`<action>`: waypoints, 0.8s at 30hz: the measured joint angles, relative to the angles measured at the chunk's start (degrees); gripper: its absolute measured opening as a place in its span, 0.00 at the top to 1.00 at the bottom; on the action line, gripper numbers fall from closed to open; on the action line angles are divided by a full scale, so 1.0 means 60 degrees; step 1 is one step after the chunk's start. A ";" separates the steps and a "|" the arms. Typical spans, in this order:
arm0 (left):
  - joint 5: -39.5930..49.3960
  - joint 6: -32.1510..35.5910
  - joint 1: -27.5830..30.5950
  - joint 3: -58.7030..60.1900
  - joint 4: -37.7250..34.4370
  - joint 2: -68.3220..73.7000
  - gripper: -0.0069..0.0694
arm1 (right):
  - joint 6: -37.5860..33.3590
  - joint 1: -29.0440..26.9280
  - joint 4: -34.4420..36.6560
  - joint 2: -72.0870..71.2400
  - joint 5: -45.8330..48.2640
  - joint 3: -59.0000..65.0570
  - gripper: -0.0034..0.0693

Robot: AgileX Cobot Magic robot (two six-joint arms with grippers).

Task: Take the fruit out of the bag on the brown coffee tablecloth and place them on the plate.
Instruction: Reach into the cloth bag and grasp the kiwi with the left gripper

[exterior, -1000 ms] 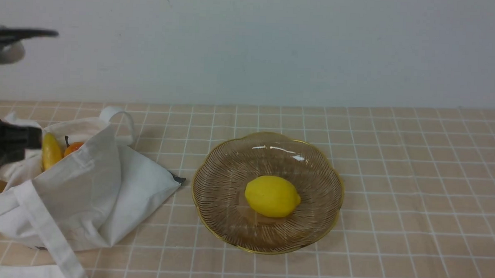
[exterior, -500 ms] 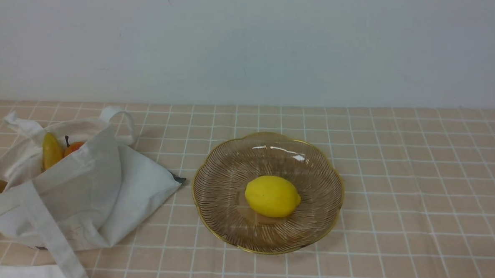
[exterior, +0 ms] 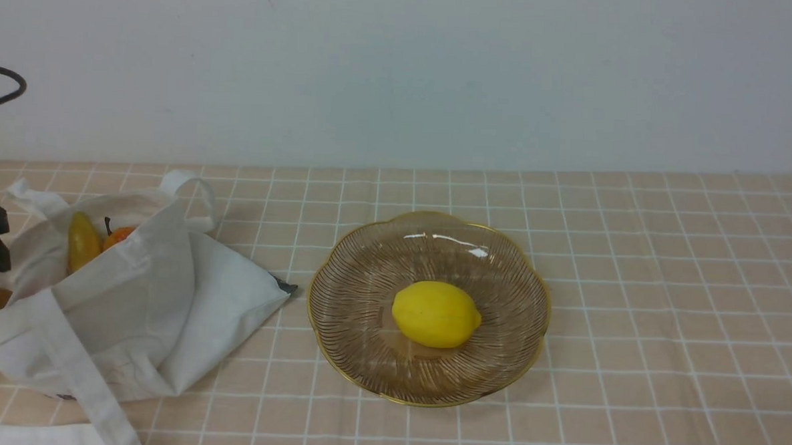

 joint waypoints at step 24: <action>0.0169 0.0172 0.0000 -0.0008 0.0000 0.0780 0.40 | 0.0009 0.0000 0.0000 0.0000 0.0000 0.0000 0.97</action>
